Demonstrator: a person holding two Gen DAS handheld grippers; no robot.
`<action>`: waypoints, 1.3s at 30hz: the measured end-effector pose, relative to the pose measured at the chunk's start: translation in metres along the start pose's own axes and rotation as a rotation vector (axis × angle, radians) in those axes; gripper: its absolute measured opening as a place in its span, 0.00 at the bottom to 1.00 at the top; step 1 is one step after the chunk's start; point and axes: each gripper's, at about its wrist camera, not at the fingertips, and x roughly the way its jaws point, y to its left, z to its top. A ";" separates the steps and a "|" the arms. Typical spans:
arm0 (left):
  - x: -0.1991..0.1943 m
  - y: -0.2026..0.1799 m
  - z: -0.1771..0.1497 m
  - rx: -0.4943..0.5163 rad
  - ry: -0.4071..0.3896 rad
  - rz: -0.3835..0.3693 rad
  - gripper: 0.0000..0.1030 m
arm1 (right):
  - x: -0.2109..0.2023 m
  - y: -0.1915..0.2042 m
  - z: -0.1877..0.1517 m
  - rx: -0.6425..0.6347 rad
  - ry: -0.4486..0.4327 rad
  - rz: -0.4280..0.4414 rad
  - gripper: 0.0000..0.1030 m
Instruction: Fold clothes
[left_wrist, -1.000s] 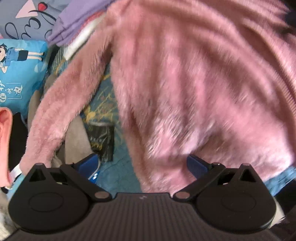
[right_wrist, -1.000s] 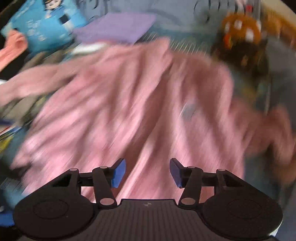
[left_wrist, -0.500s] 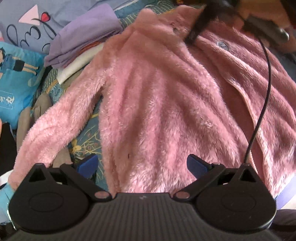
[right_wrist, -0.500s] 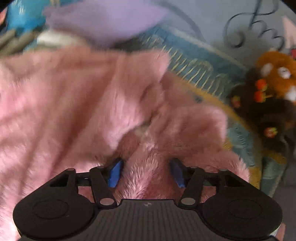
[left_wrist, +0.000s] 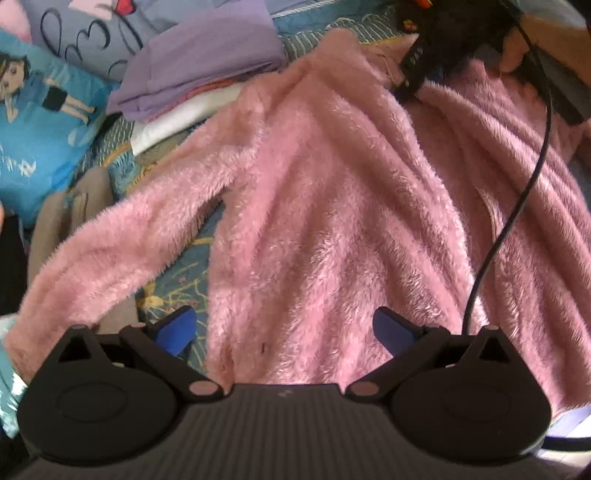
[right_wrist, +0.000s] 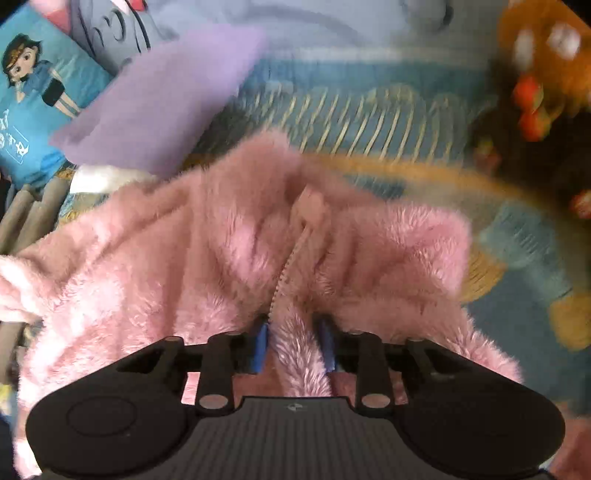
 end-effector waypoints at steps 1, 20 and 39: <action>-0.001 0.000 0.000 0.005 -0.003 -0.003 1.00 | -0.017 -0.007 -0.006 0.028 -0.064 -0.020 0.39; -0.025 -0.023 0.030 0.040 -0.083 -0.068 1.00 | -0.019 -0.121 -0.064 -0.500 0.205 -0.186 0.77; -0.016 -0.053 0.025 0.068 -0.026 -0.045 1.00 | -0.060 -0.183 -0.055 -0.222 0.199 -0.493 0.44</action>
